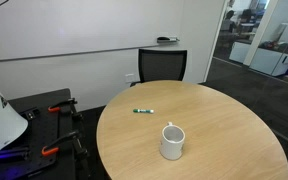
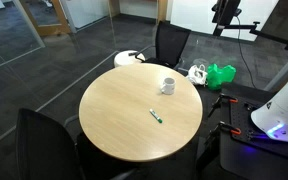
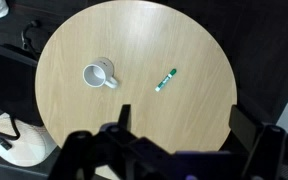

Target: Pick up the pen from the table and put it in the mug cup.

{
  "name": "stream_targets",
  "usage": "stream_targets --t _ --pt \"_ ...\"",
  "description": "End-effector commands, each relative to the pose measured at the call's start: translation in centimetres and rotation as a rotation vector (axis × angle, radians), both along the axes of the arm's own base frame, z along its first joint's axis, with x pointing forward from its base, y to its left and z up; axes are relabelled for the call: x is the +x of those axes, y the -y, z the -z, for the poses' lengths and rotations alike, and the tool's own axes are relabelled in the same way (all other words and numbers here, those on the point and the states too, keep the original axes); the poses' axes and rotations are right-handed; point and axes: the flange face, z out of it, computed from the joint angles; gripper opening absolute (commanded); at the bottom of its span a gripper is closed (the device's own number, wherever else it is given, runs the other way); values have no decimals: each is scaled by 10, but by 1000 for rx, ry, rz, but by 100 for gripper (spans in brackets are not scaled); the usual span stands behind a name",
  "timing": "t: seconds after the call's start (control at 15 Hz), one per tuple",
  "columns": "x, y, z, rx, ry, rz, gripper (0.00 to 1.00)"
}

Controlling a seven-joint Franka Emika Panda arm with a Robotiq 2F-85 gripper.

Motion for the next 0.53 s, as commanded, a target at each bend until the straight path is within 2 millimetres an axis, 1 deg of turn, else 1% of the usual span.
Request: stream_targets --t 0.0,0.4,0.47 --pt "0 0 -1 0 0 0 100" --pt "0 0 -1 0 0 0 100" --pt "2 2 0 -9 8 11 100"
